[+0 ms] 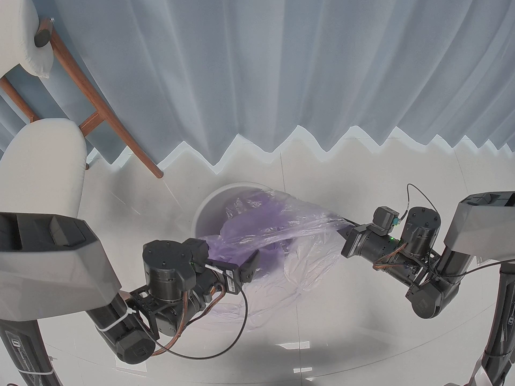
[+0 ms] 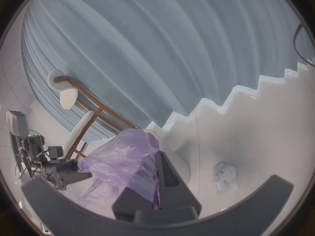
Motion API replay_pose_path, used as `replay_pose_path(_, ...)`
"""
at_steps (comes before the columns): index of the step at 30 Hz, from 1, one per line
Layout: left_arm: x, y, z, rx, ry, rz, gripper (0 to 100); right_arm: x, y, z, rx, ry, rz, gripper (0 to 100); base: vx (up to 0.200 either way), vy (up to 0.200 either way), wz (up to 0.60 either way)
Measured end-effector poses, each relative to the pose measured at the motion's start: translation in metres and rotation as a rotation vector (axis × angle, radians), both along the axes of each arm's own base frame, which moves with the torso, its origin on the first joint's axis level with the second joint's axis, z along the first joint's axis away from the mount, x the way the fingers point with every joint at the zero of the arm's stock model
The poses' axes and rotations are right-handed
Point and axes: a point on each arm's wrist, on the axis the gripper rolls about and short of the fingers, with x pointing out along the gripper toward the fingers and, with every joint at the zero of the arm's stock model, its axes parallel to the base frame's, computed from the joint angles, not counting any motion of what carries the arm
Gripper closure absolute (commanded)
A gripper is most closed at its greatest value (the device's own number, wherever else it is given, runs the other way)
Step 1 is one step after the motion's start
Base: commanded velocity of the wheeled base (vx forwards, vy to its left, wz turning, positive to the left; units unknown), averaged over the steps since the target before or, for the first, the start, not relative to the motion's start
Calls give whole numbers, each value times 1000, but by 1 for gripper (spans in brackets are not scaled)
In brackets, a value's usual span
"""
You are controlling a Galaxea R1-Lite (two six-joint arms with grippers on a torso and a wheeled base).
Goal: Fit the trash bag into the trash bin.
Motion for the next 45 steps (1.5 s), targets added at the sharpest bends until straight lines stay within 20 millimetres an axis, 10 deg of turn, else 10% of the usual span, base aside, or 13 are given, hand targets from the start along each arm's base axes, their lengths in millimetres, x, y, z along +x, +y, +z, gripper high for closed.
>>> replay_pose_path(8,16,2,15,-64,-82,35,0,15,9,-3,13,-31,7,100,0,0,0)
replay_pose_path(9,16,1,18,-74,-95,33,0,19,10,-3,17,-36,10,0,0,0,0)
replay_pose_path(20,6,-7,36,-132,-167,-3,0,34,-1,15,104,53,23,0,0,0,0)
replay_pose_path(32,-8,-14,41,-139,-169,-45,0,-16,-32,68,102,299,40,0,0,0,0)
replay_pose_path(45,-12,-16,40,-138,-165,-56,0,-48,-1,94,-24,345,163,0,0,0,0)
